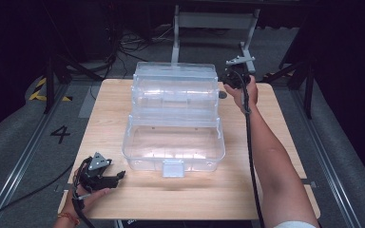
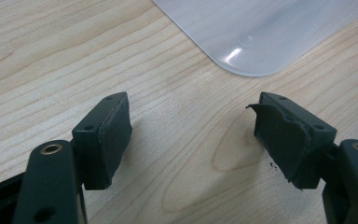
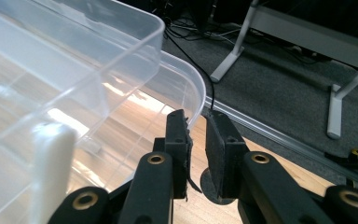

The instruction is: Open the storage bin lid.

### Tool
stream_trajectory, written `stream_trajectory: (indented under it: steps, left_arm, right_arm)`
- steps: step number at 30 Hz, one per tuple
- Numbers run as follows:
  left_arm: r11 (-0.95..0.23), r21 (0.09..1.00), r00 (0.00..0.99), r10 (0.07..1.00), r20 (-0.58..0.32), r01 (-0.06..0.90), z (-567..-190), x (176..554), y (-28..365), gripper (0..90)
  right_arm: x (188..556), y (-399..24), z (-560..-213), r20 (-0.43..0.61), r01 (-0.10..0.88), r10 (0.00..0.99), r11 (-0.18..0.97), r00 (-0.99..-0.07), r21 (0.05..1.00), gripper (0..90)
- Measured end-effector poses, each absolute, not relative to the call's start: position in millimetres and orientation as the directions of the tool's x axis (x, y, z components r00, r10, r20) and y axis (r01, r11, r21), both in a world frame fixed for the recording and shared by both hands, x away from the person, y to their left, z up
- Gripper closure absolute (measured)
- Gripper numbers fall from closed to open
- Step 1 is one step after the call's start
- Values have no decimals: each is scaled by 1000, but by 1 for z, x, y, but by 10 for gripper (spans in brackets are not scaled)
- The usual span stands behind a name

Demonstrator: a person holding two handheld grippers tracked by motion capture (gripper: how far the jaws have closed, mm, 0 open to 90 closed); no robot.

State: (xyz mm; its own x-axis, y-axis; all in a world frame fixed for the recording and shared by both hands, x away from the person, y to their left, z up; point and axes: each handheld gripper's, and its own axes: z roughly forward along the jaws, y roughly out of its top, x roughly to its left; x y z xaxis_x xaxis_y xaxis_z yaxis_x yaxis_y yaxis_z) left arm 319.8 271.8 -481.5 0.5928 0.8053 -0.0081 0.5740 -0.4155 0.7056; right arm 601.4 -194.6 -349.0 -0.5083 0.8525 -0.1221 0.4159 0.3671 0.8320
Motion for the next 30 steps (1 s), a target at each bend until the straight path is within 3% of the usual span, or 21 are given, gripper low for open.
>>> stream_trajectory:
  steps: [18,30]
  left_arm:
    - [-418,704,593,805,-6,574,-481,320,272,276]
    - [-418,704,592,806,-5,575,-481,320,272,276]
  right_arm:
    - [572,-201,-339,-170,367,805,433,-568,823,693]
    - [546,-210,-342,-195,358,774,481,-602,800,543]
